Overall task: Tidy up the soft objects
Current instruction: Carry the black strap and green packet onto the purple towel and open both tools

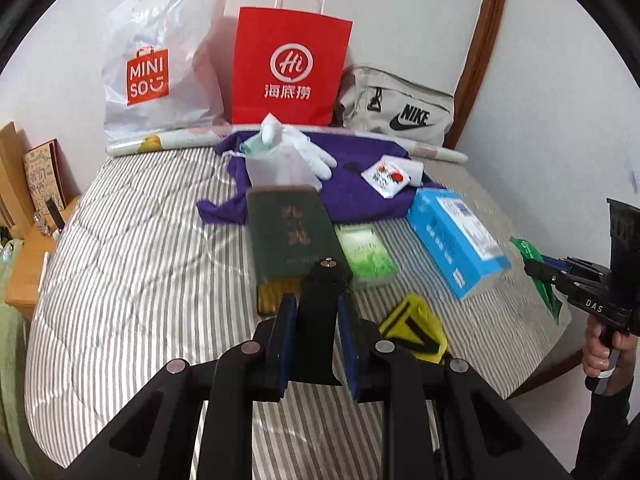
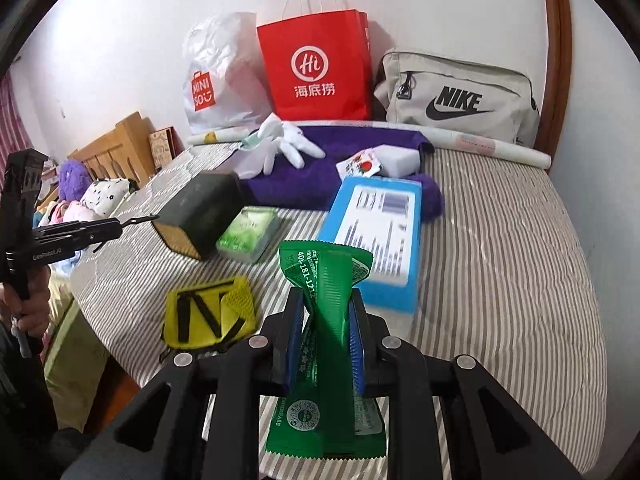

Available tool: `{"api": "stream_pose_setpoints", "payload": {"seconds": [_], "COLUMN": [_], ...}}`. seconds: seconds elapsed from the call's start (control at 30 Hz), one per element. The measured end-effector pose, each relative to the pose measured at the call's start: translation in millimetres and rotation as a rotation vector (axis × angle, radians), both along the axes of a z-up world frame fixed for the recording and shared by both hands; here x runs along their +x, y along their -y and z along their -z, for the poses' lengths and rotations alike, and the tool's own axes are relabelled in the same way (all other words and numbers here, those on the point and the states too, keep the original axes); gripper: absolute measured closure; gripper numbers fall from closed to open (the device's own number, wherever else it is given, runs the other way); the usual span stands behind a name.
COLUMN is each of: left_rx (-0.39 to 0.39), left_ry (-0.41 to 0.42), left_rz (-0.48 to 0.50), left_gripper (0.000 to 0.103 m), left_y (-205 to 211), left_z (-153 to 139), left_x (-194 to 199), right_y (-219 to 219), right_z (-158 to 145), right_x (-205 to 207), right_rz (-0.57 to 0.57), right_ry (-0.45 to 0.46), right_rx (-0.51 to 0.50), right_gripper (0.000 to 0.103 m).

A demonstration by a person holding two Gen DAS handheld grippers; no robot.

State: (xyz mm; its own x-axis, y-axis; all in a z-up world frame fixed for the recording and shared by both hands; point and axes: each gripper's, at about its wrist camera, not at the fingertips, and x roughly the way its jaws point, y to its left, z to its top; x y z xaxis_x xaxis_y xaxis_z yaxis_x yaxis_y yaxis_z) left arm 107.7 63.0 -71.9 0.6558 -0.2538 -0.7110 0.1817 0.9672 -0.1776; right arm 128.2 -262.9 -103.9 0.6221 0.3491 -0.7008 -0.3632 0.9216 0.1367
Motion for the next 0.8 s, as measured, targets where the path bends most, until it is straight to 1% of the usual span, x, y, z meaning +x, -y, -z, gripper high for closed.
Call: {"api": "stream_pose_setpoints", "payload": {"seconds": [0.23,0.53,0.8], "left_rx": [0.002,-0.035,-0.033], "left_ry": [0.014,0.011,0.008], "left_rz": [-0.007,-0.010,0.001], "left_gripper": [0.083,0.083,0.083], "left_y": [-3,-3,7], "left_z": [-15,-21,-24], "left_x": [32,83,135], "right_y": [-1,-12,-24], "right_z": [-12,-26,-29], "right_x": [33,91,146], "right_rz": [-0.001,-0.022,-0.054], "right_ry": [0.011,0.025,0.017], "right_rx": [0.010,0.014,0.011], "right_gripper": [0.082,0.082,0.082]}}
